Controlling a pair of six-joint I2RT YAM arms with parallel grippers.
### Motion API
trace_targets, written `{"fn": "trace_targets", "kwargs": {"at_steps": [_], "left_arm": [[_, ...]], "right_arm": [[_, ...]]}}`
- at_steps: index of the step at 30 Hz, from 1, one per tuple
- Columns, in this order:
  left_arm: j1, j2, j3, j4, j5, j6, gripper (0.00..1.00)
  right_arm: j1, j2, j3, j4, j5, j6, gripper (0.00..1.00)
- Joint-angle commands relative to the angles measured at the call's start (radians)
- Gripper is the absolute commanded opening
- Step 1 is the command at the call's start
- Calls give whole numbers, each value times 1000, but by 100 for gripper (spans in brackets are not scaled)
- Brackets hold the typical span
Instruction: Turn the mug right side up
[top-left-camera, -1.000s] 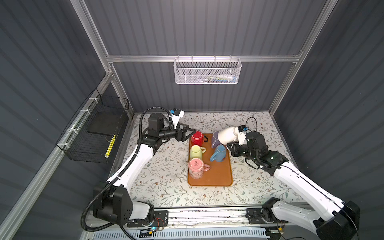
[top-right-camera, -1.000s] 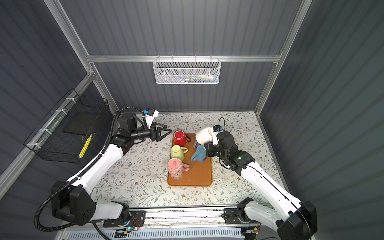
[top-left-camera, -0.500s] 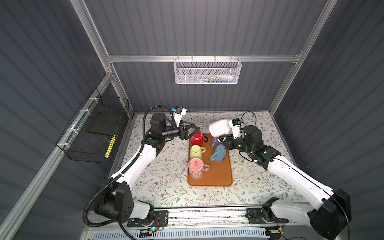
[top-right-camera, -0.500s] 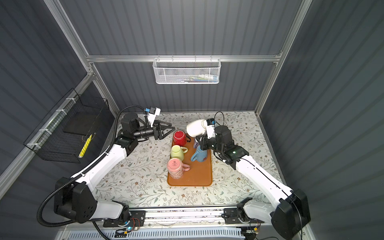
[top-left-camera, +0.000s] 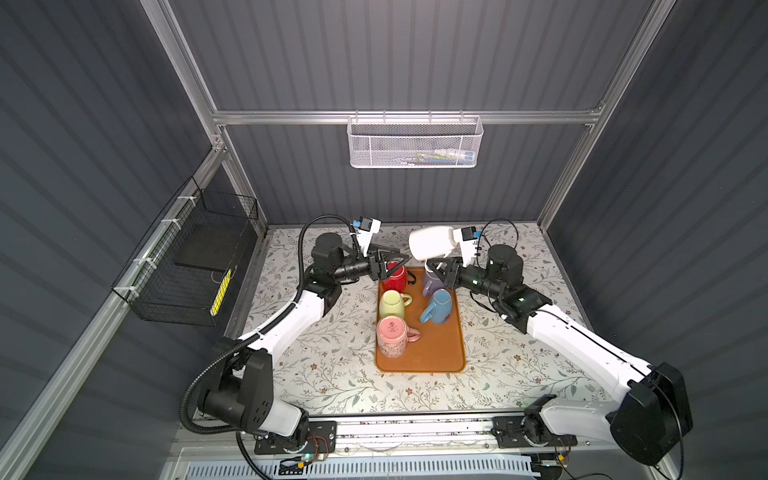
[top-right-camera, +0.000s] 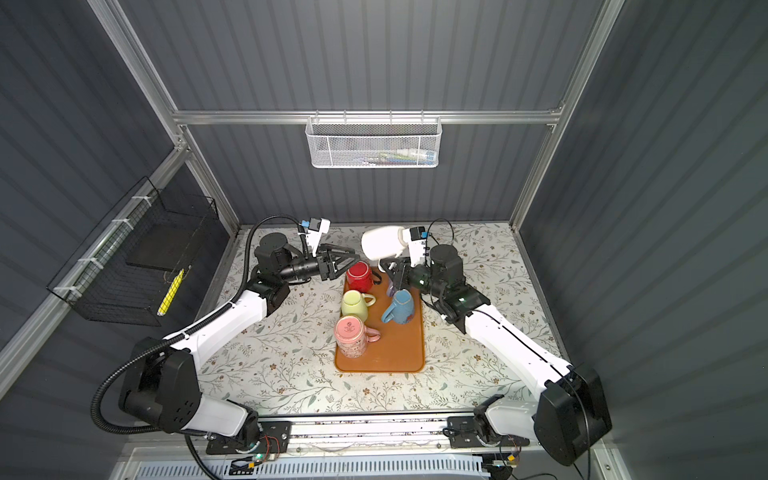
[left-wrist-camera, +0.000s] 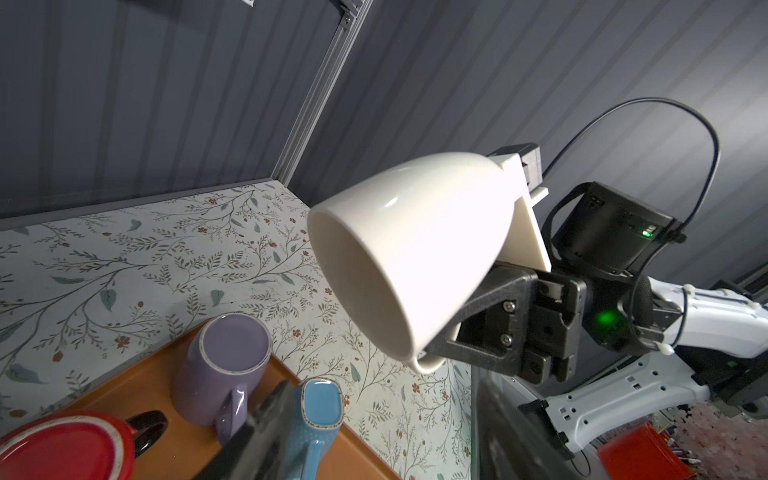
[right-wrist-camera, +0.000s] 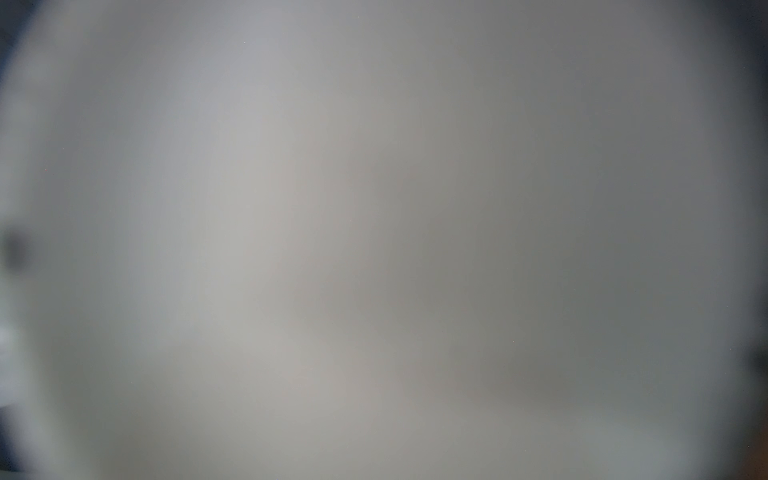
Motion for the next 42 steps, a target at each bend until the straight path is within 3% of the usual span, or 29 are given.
{"fn": "trace_targets", "kwargs": {"at_steps": [1,22,29,36,42], "left_arm": [[-16,26,4,143,6,-73,68],[-52,135,24,422,22,-251,53],[-53,174,15,566,27,-344,41],[-55,192,30,602,36,-376,25],[-55,207,33,640,40,-406,18]], "right_arm": [[-2,8,-7,130,-57,27,0],[-3,104,-7,242,-133,73,0],[-2,123,-10,280,-156,90,0],[-3,145,-24,322,-161,90,0],[-2,166,-28,348,-167,101,2]]}}
